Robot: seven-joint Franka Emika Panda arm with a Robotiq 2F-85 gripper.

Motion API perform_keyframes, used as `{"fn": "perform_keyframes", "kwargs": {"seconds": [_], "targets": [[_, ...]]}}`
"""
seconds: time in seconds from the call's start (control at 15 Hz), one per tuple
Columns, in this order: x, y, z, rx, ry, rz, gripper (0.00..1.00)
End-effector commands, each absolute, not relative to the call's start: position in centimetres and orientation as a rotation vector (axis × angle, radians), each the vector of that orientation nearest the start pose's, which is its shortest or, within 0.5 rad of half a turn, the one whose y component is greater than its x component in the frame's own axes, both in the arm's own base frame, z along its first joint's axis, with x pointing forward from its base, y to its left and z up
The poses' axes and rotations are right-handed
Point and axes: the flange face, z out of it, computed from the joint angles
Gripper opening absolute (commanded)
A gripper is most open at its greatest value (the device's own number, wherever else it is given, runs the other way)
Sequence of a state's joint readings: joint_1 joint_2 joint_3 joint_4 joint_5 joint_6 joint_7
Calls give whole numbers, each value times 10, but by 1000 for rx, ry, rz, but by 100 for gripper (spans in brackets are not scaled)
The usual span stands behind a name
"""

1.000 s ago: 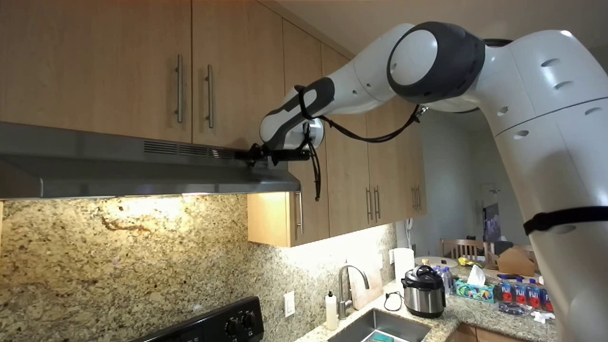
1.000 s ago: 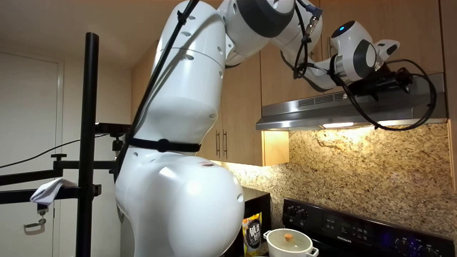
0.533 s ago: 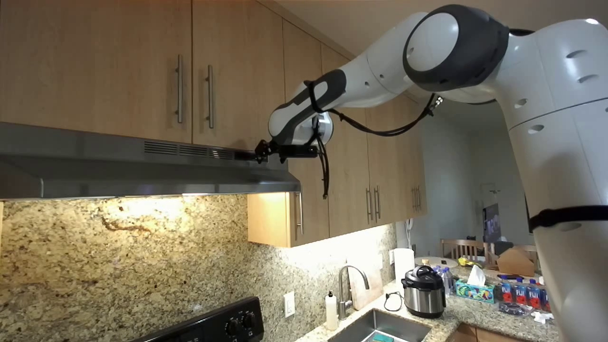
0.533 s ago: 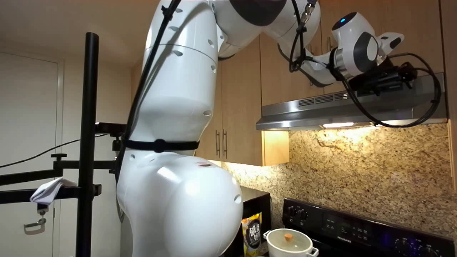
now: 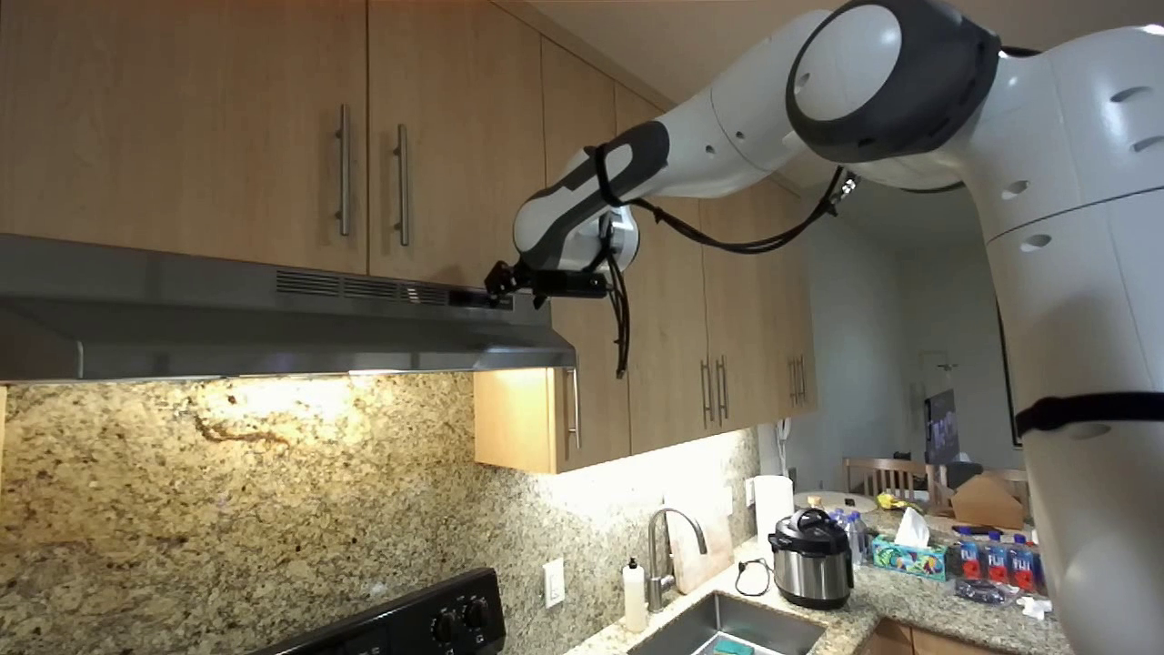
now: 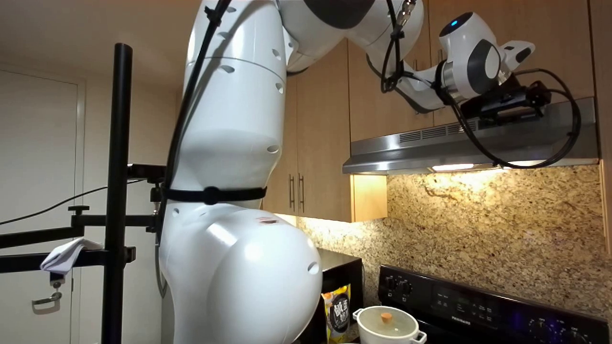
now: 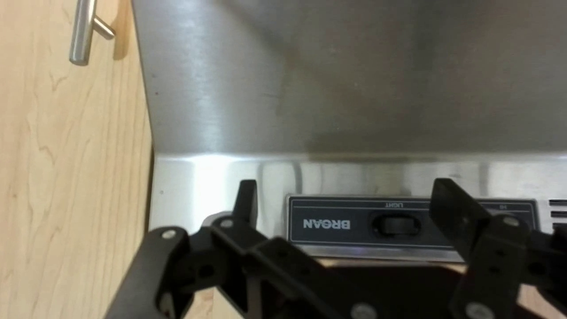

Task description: Turn off the light above the stove

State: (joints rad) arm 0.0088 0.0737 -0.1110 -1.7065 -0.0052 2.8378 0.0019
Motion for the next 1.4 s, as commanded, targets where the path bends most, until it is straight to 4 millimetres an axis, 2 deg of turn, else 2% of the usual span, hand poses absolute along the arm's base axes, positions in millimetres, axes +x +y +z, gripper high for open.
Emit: {"fn": "perform_keyframes", "kwargs": {"seconds": [0.0,0.53,0.93,1.33], "targets": [[634,-63,666,-2761,124,-1590,100],[645,-71,681,-2708,165,-1625,100],[661,-76,674,-2752,176,-1556,100],[670,-80,678,-2738,185,-1565,100]]}}
